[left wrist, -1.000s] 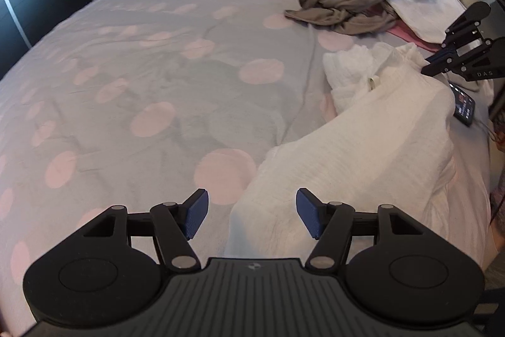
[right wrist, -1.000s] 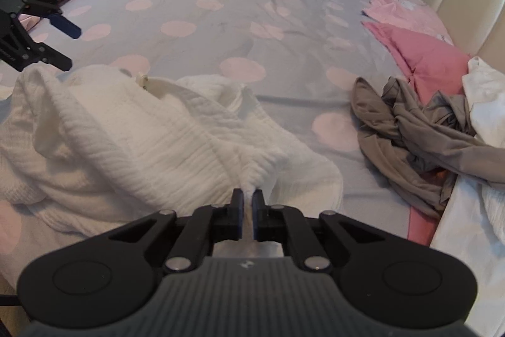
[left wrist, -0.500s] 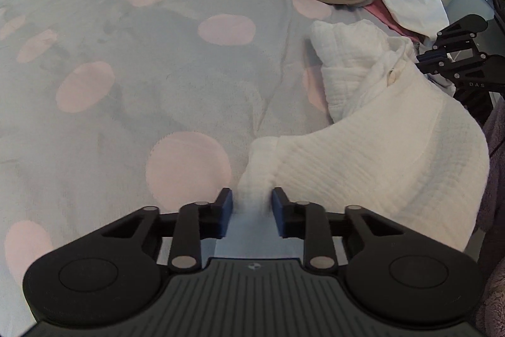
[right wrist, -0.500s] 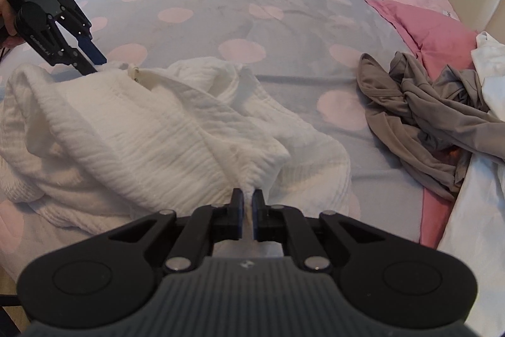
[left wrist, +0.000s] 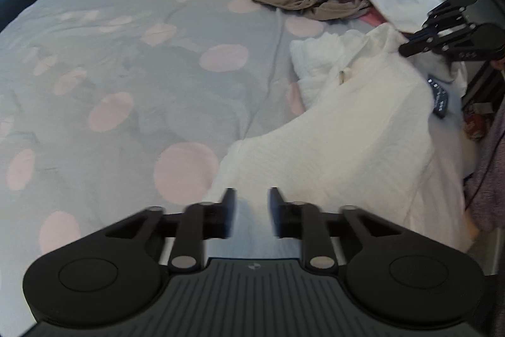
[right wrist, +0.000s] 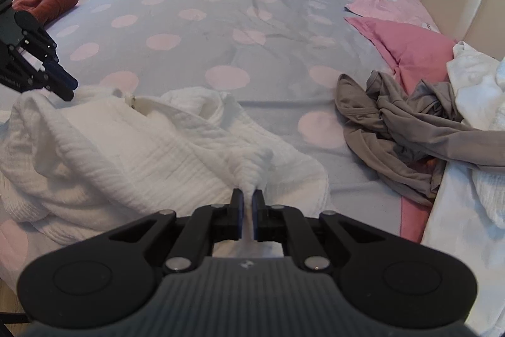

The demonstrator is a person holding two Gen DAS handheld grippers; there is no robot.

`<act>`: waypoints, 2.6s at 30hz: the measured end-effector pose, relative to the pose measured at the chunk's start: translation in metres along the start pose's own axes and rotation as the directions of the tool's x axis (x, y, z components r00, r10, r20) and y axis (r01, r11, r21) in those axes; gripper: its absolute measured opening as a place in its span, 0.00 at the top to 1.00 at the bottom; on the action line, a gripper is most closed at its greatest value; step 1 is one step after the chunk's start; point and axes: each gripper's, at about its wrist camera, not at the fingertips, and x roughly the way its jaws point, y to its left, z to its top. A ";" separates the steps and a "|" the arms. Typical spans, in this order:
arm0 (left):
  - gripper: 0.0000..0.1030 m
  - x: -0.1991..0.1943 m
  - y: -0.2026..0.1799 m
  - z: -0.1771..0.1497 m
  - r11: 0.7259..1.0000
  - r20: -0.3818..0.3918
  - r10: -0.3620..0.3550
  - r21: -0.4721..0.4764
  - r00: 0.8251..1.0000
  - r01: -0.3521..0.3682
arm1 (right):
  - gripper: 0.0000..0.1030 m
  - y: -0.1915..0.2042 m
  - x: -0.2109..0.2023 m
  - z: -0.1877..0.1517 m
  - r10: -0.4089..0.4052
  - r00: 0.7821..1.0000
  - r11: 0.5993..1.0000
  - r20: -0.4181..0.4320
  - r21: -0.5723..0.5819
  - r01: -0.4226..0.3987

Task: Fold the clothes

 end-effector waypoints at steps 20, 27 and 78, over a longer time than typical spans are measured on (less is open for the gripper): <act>0.94 0.032 -0.016 -0.006 0.990 -0.006 0.129 0.065 0.992 -0.128 | 0.81 -0.011 -0.002 -0.008 0.012 1.000 0.999 0.007 0.032 -0.012; 0.95 -0.006 -0.013 -0.005 0.995 0.042 0.102 0.013 0.994 -0.103 | 0.53 -0.023 -0.010 -0.009 0.016 0.999 0.993 0.043 0.120 -0.021; 0.59 0.029 -0.019 -0.003 0.994 0.023 0.100 0.047 0.995 -0.101 | 0.83 -0.007 0.013 -0.014 0.067 0.997 0.997 -0.023 0.027 -0.067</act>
